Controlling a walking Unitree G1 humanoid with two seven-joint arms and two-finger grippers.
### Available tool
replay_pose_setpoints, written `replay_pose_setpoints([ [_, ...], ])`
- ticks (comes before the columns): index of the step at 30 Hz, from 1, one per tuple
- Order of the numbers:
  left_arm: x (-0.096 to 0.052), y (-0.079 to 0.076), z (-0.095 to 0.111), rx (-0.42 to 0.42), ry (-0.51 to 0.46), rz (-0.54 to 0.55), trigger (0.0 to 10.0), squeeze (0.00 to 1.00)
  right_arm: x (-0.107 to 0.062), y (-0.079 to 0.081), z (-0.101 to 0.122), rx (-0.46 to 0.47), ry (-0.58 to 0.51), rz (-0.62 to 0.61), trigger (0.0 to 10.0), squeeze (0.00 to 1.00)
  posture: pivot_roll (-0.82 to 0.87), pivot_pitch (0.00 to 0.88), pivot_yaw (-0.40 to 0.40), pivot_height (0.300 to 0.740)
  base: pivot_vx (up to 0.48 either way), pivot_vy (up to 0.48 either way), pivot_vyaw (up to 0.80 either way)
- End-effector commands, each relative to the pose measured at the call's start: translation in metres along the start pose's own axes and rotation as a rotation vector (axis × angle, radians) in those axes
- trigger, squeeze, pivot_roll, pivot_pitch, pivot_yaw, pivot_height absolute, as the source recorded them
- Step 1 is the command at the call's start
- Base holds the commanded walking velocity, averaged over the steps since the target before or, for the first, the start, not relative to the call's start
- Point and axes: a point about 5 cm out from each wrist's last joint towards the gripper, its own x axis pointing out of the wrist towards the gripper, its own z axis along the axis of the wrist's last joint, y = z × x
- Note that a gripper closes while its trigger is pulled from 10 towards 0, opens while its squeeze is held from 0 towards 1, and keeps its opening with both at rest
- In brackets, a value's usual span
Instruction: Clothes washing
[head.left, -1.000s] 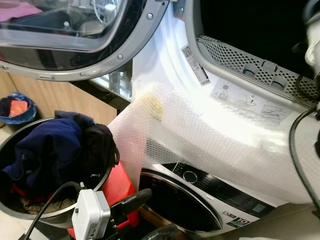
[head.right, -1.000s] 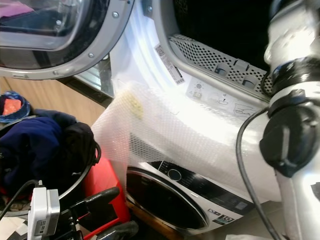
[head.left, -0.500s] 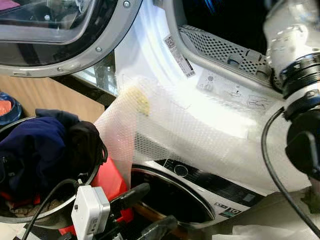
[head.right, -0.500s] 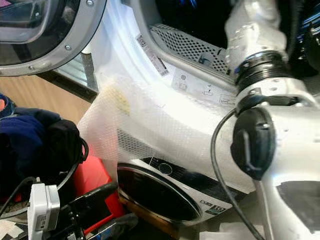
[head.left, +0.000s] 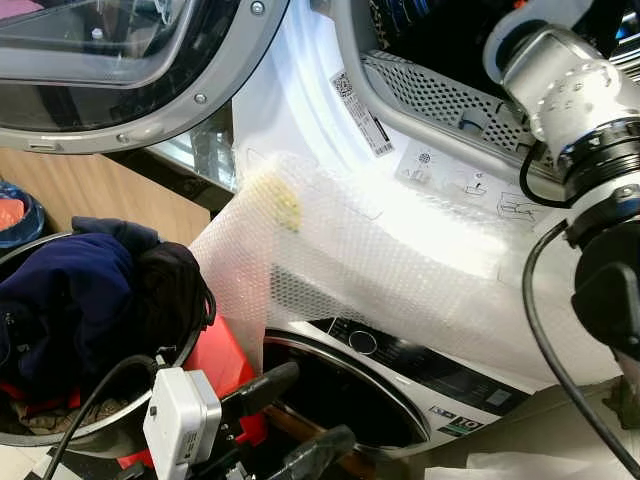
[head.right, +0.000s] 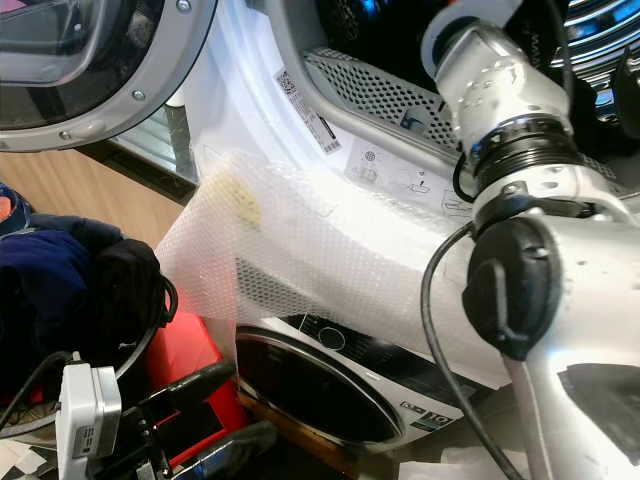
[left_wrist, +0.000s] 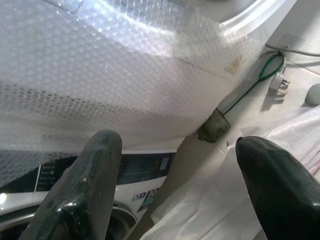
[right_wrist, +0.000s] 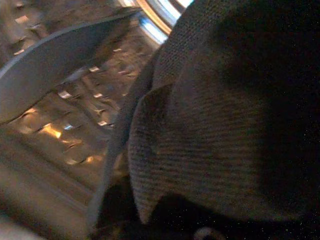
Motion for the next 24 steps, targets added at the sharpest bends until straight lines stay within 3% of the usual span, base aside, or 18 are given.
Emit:
replay_pose_setpoints([
  [1,0.001,-0.005,0.003,0.002,-0.011,-0.019,10.0,0.00,-0.003,-0.014,0.010,0.044,0.008,-0.076,10.0,1.00,0.09,0.192,-0.224,0.740,0.000,0.000,0.00],
  [6,0.002,-0.003,0.004,0.003,-0.016,-0.019,10.0,0.00,-0.005,-0.030,0.012,0.041,0.021,-0.151,10.0,1.00,0.08,0.189,-0.222,0.740,0.000,0.000,0.00],
  [13,0.004,-0.001,0.004,0.004,-0.020,-0.015,10.0,0.00,-0.007,-0.028,0.015,-0.020,0.036,-0.150,10.0,1.00,0.06,0.183,-0.223,0.740,0.000,0.000,0.00],
  [17,0.007,0.001,0.003,0.002,-0.023,-0.024,10.0,0.00,-0.007,-0.030,0.011,0.015,0.053,-0.204,10.0,1.00,0.04,0.172,-0.212,0.740,0.000,0.000,0.00],
  [24,0.010,0.006,0.005,0.014,-0.032,-0.042,10.0,0.00,-0.008,-0.035,0.008,-0.064,0.067,-0.213,10.0,1.00,0.03,0.153,-0.196,0.740,0.000,0.000,0.00],
])
